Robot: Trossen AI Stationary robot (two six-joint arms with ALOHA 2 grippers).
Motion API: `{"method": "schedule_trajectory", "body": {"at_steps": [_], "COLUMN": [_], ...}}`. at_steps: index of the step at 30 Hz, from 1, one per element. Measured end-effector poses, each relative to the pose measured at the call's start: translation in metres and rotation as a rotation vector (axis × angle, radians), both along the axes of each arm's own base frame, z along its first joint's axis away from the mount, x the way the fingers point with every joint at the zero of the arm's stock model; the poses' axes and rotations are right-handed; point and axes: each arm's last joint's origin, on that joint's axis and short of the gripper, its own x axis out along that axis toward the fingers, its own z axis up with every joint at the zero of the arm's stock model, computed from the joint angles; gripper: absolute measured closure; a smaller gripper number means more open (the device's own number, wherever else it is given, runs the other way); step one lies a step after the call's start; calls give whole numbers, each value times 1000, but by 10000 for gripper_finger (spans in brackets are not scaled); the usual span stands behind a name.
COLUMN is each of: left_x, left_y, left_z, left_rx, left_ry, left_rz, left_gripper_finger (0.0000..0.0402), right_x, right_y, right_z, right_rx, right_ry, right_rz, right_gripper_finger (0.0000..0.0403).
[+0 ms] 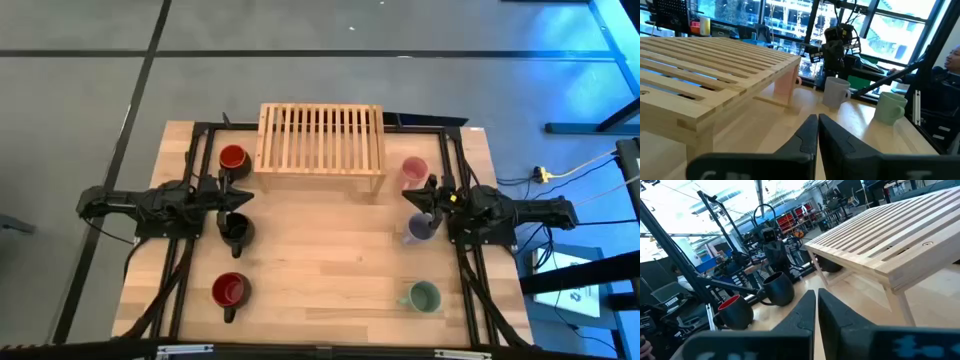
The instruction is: Place coffee mugs
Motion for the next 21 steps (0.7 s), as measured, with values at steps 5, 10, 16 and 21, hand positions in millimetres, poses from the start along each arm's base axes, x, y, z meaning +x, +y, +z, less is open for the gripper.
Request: {"method": "schedule_trajectory", "body": {"at_steps": [5, 10, 16, 21], "left_x": [0, 0, 0, 0], "left_y": [0, 0, 0, 0], "left_z": [0, 0, 0, 0], "left_rx": [-7, -8, -9, -11], "left_ry": [-1, -1, -1, -2], "left_rz": [0, 0, 0, 0], "left_gripper_finger": [395, 395, 395, 395], "right_x": [0, 0, 0, 0], "right_y": [-1, -1, -1, -2], "right_z": [-1, -1, -1, 1], "right_rx": [1, 0, 1, 8], "right_ry": [9, 11, 13, -2], "right_rz": [-33, -42, -43, -55], "right_gripper_finger": [395, 395, 395, 395]}}
